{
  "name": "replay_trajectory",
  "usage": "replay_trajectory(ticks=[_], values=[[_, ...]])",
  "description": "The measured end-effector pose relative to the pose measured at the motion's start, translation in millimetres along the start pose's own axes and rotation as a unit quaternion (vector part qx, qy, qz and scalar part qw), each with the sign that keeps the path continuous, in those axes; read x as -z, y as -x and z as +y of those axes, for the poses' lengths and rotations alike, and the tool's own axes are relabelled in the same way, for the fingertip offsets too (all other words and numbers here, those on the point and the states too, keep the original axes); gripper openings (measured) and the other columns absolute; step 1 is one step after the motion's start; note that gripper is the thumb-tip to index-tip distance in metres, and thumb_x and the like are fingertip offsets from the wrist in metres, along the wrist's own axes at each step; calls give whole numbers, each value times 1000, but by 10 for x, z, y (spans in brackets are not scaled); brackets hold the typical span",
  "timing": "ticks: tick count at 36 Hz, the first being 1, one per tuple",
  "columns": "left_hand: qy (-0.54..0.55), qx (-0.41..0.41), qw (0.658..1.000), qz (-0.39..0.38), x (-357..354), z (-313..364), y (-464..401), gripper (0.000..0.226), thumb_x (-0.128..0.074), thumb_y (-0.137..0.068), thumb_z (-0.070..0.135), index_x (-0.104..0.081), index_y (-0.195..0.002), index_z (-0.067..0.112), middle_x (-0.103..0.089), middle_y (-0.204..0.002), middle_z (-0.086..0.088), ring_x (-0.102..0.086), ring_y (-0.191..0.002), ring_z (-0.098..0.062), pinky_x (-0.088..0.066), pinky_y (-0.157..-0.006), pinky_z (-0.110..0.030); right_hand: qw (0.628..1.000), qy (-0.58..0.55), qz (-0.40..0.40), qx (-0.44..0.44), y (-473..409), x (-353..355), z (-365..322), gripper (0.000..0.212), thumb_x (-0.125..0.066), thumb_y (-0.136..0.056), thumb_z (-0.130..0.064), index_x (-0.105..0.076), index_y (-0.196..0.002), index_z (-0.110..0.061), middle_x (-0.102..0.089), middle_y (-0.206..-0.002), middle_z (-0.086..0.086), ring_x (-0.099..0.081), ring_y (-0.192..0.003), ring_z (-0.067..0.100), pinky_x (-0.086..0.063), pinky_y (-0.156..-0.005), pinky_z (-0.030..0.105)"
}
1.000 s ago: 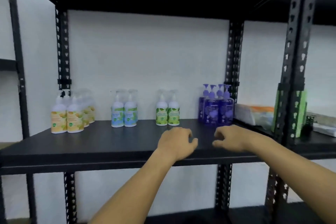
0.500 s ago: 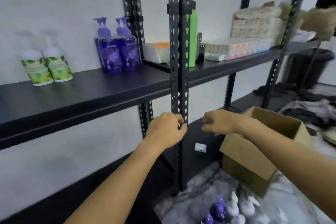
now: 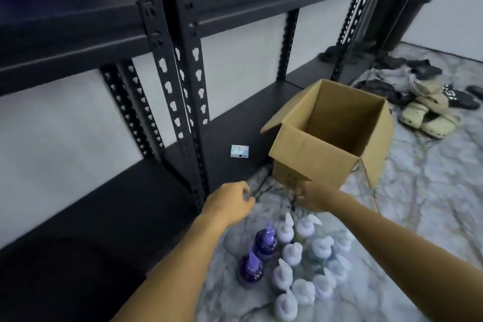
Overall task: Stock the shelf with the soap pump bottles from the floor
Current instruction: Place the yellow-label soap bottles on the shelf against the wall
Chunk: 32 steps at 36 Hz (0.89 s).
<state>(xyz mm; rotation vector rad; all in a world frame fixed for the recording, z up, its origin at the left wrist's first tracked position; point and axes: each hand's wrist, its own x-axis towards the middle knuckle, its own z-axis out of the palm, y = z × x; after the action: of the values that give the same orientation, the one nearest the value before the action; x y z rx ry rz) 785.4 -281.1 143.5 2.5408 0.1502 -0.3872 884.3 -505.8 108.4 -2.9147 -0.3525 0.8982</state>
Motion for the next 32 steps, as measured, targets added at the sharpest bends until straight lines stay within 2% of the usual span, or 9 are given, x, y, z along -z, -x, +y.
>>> replay_trajectory(ticks=[4, 9, 12, 15, 19, 22, 25, 29, 32], values=[[-4, 10, 999, -37, -289, -105, -186, 23, -54, -93, 37, -62, -111, 25, -65, -116, 2, -64, -100, -24, -54, -86, -35, 999, 9, -38, -34, -189, -243, 259, 39, -56, -98, -25, -57, -135, -13, -60, -133, 11, -58, -121, 31, -47, -99, 37], [-4, 16, 998, -63, -513, -224, -401, 28, -56, -93, 35, -62, -119, 27, -63, -122, 1, -62, -107, -24, -51, -89, -32, 995, 25, -48, -78, -357, -517, 697, 50, -46, -94, -7, -43, -144, -6, -57, -131, 14, -59, -114, 28, -50, -94, 31], [11, 6, 997, -70, -626, -250, -539, 31, -59, -90, 35, -63, -120, 29, -66, -121, 1, -63, -110, -24, -52, -92, -35, 993, 30, -55, -100, -430, -642, 891, 55, -45, -95, -7, -39, -149, -14, -54, -139, 13, -57, -119, 27, -50, -94, 31], [25, -2, 997, -79, -753, -279, -667, 32, -63, -88, 36, -63, -120, 30, -68, -119, 1, -64, -108, -23, -52, -92, -37, 992, 19, -63, -109, -519, -790, 1064, 63, -58, -92, -17, -38, -151, -27, -55, -141, 7, -56, -122, 26, -50, -96, 34], [43, -6, 995, -87, -900, -314, -763, 34, -65, -88, 32, -63, -122, 27, -67, -121, -2, -63, -111, -22, -52, -93, -36, 992, 6, -92, -91, -600, -908, 1159, 69, -68, -89, -37, -37, -151, -33, -53, -146, 2, -52, -130, 25, -45, -104, 36], [53, -4, 994, -94, -979, -342, -804, 34, -64, -88, 33, -63, -122, 26, -66, -123, -1, -63, -113, -20, -51, -94, -36, 994, -8, -89, -63, -651, -995, 1178, 69, -65, -88, -49, -37, -151, -37, -53, -146, 1, -52, -129, 25, -42, -106, 37], [61, -1, 993, -103, -1052, -379, -849, 41, -61, -82, 42, -65, -120, 27, -67, -122, -1, -63, -111, -18, -52, -94, -38, 994, -15, -96, -46, -696, -1070, 1177, 67, -60, -89, -56, -37, -150, -40, -54, -145, -2, -53, -128, 24, -41, -103, 34], [78, 6, 991, -110, -1116, -398, -901, 50, -53, -72, 51, -65, -117, 32, -67, -116, 4, -64, -106, -15, -53, -93, -39, 995, -4, -99, -24, -782, -1115, 1209, 70, -53, -91, -61, -27, -154, -43, -53, -146, 0, -51, -130, 25, -39, -101, 34], [83, 12, 989, -119, -1138, -407, -936, 41, -58, -78, 47, -65, -116, 33, -67, -113, 6, -64, -103, -14, -53, -93, -39, 996, -1, -92, 5, -842, -1150, 1227, 74, -54, -90, -63, -21, -154, -48, -56, -142, 1, -54, -124, 24, -41, -96, 34]])
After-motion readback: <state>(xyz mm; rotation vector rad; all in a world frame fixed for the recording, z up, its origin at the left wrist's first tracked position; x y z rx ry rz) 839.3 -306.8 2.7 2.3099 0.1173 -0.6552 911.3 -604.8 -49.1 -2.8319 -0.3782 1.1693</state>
